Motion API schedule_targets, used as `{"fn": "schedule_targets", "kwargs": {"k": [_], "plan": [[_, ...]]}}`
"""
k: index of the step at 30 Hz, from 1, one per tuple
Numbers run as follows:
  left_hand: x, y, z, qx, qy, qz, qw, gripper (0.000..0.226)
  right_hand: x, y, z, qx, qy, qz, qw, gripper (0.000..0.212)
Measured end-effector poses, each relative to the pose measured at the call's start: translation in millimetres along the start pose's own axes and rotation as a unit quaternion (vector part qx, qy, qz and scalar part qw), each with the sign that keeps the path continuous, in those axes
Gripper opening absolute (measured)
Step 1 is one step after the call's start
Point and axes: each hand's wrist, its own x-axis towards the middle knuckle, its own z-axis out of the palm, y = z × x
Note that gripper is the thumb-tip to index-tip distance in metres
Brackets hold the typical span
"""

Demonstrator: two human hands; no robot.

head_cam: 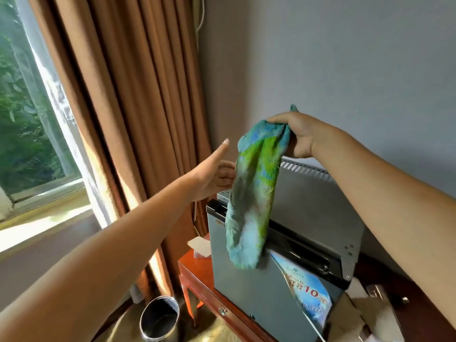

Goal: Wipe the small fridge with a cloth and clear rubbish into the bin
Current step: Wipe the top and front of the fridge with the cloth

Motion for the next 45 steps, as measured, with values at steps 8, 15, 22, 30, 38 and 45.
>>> {"fn": "schedule_targets", "kwargs": {"k": [8,15,22,30,38,45], "plan": [[-2,19,3,-0.100,-0.102,-0.043,0.989,0.101,12,7,-9,-0.015,-0.074,0.006,0.997,0.034],[5,37,-17,-0.028,-0.044,-0.050,0.997,0.046,24,20,-20,-0.028,-0.057,0.049,0.997,0.037],[27,39,-45,-0.130,0.015,-0.005,0.991,0.032,34,25,-35,-0.094,-0.082,0.097,0.987,0.049],[39,45,-49,-0.101,-0.005,0.077,0.992,0.048,43,15,-55,0.002,0.016,0.011,1.000,0.039],[40,84,-43,-0.109,0.082,0.194,0.971,0.019,35,3,-66,0.115,0.054,-0.127,0.984,0.029],[28,118,-45,-0.084,0.120,0.221,0.964,0.036,24,-10,-80,0.026,0.111,-0.235,0.965,0.043]]}}
